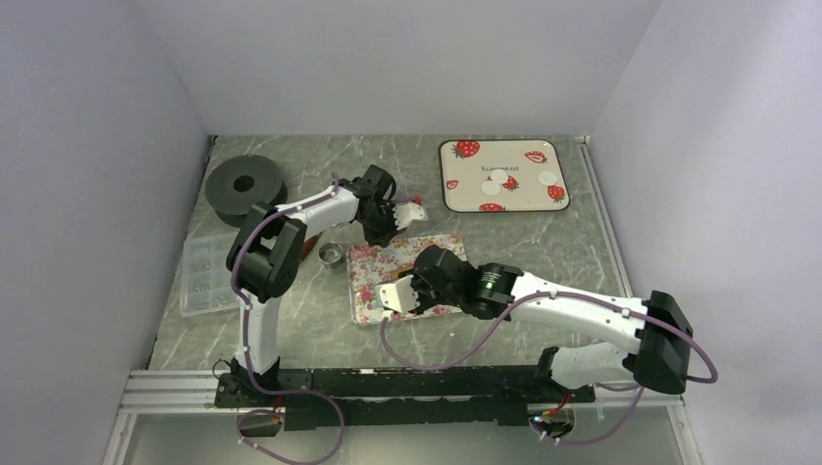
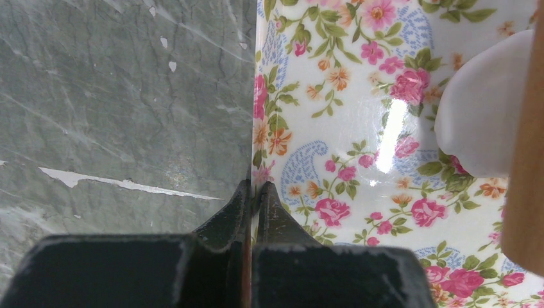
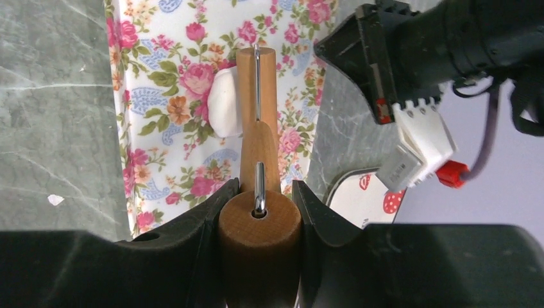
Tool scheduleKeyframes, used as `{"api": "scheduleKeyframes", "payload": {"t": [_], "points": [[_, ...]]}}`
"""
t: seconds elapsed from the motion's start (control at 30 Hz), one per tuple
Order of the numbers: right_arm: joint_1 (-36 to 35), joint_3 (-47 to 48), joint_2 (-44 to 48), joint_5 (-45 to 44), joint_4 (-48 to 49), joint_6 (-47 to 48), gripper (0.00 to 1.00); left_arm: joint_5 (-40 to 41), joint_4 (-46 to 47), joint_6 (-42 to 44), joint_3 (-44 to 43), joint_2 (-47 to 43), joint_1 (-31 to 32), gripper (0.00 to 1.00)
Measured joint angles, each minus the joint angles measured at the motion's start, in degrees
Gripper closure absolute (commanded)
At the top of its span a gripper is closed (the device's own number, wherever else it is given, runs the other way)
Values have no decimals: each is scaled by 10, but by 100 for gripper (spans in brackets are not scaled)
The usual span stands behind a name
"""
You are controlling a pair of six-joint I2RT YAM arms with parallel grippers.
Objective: Roll out the dumpling wrappers from the dough
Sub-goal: Flatten out the dough on the work surface.
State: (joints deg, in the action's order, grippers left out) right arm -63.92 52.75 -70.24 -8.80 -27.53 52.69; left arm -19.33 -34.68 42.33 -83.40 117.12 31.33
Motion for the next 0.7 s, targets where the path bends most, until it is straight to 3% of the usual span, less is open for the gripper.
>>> {"api": "scheduleKeyframes", "payload": {"t": [0.7], "points": [[-9,-75,-17,-5,69,32,100,3,0,0,0,0,1,100]]}}
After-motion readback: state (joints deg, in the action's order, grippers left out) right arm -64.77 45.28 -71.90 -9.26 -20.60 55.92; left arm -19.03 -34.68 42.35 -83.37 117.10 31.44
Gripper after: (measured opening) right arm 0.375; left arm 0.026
